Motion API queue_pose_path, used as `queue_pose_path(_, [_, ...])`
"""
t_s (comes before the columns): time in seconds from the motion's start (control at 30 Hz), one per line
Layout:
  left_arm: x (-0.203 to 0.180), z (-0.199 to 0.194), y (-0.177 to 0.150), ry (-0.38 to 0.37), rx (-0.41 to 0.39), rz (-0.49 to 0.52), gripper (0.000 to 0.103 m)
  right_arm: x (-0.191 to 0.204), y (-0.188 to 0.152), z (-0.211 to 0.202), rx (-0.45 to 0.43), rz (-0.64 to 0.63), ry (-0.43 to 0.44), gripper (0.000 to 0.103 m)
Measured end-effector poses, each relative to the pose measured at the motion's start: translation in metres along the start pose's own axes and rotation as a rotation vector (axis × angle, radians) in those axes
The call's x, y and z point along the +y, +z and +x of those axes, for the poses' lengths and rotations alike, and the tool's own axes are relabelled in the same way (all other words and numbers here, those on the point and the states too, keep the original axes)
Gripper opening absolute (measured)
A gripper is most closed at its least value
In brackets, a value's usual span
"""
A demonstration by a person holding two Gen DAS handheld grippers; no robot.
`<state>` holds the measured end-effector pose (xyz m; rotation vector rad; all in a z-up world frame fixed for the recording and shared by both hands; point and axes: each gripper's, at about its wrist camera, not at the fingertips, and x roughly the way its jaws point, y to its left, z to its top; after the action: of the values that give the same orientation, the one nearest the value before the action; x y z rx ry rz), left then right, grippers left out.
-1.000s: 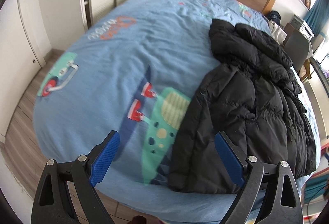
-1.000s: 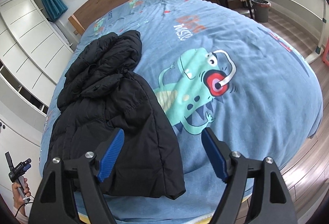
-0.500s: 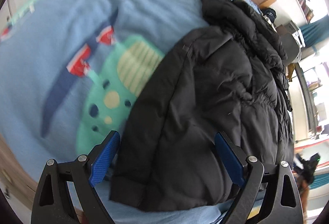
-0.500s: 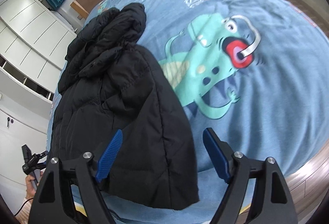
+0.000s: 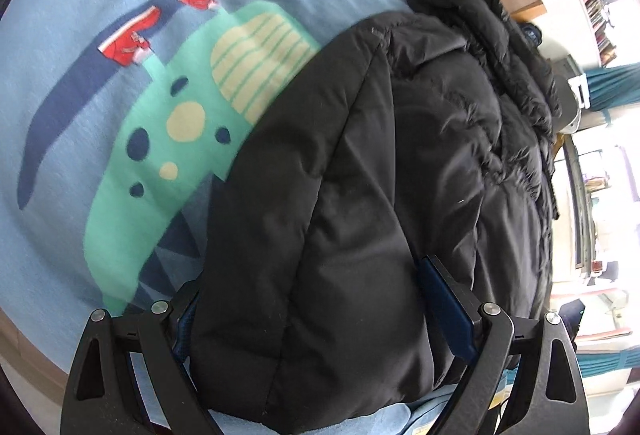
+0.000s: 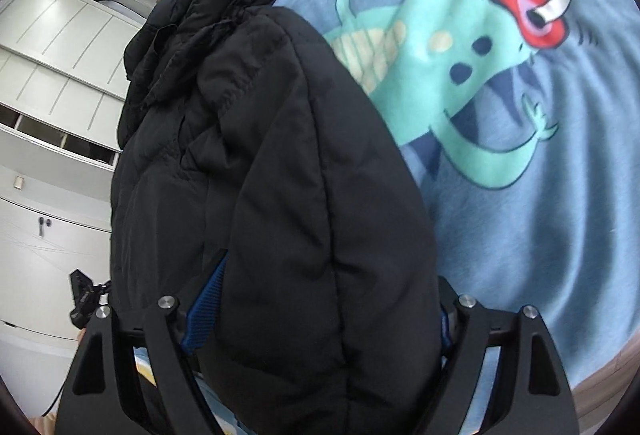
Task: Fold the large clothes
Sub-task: 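Grasp the side of the folded black jacket with both tools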
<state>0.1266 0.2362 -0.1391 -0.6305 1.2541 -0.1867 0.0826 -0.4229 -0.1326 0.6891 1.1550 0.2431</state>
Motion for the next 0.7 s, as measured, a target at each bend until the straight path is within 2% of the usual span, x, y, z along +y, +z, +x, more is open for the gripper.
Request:
queue_pose_path(0.33, [0.000,0.018,-0.006,0.001,0.015,-0.040,0.096,0.000,-0.015,0.002,0.010,0.010,0.033,0.081])
queue_pose_path(0.5, [0.002,0.020,-0.005,-0.005,0.050,-0.066,0.098,0.001,-0.019,-0.001,-0.009,0.014,0.033,0.053])
queue_pose_path(0.6, [0.001,0.022,-0.005,0.001,0.058,-0.081,0.100,0.002,-0.023,-0.002,-0.018,0.016,0.042,0.045])
queue_pose_path(0.7, [-0.004,0.029,-0.005,0.024,0.074,-0.081,0.102,0.004,-0.026,-0.001,-0.026,0.015,0.029,0.042])
